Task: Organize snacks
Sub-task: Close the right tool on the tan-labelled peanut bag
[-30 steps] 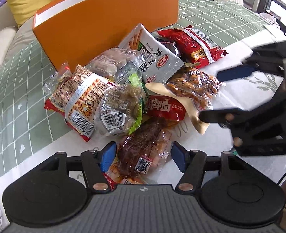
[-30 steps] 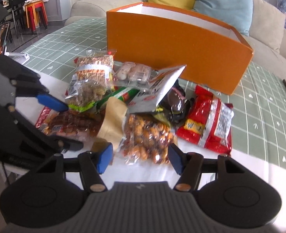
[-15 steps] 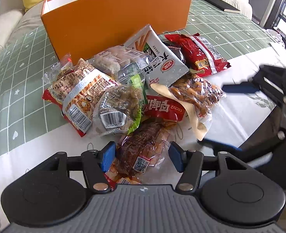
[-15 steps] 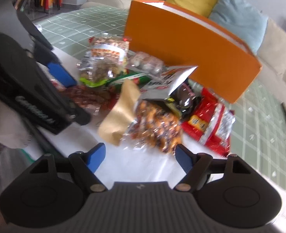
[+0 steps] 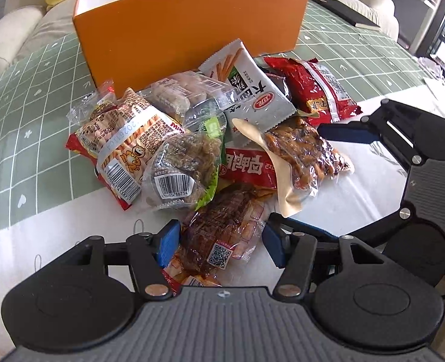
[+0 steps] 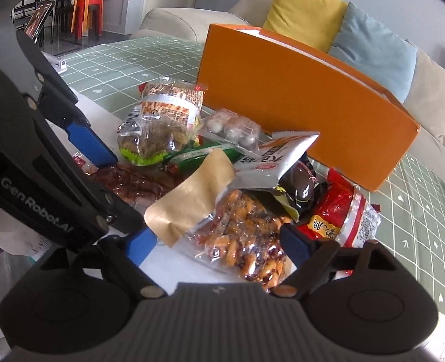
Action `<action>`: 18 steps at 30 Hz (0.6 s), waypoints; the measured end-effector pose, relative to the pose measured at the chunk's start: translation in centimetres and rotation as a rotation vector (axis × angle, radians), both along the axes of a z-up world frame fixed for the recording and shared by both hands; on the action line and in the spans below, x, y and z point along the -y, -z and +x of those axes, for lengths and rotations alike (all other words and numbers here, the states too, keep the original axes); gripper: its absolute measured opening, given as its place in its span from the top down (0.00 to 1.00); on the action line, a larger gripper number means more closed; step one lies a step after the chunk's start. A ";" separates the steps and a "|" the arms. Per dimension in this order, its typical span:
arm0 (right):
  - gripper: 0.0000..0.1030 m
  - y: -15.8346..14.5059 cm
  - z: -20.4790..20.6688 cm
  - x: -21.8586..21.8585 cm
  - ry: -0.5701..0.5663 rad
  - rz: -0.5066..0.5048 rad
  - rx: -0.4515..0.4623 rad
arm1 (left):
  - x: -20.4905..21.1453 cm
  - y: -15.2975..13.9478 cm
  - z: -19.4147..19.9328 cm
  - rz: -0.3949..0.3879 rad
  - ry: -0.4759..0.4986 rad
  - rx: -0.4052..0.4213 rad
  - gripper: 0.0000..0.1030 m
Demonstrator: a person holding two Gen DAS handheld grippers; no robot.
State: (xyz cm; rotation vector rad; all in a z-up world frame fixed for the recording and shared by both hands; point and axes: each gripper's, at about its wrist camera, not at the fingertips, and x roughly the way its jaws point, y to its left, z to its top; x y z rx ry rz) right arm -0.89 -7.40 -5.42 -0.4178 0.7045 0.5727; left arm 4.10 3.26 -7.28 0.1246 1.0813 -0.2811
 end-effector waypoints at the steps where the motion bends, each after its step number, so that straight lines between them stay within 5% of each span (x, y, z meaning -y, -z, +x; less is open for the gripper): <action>1: 0.23 -0.1 -0.1 0.0 -0.001 -0.004 0.003 | -0.1 -0.1 -0.1 0.000 -0.001 0.003 0.35; 5: 0.33 -0.4 -0.8 0.1 -0.009 -0.039 0.023 | 0.2 -0.1 -0.5 0.023 0.012 0.020 0.35; 8: 0.60 -0.9 -1.9 -0.1 -0.040 -0.065 0.064 | 0.3 -0.3 -0.7 0.015 0.021 0.026 0.36; 10: 0.90 -1.2 -2.7 -0.1 -0.068 -0.080 0.074 | 0.4 -0.5 -0.8 0.017 0.023 0.031 0.36; 18: 0.95 -2.5 -3.7 0.6 -0.045 -0.067 0.129 | 1.4 -0.5 -1.1 0.049 0.066 0.057 0.36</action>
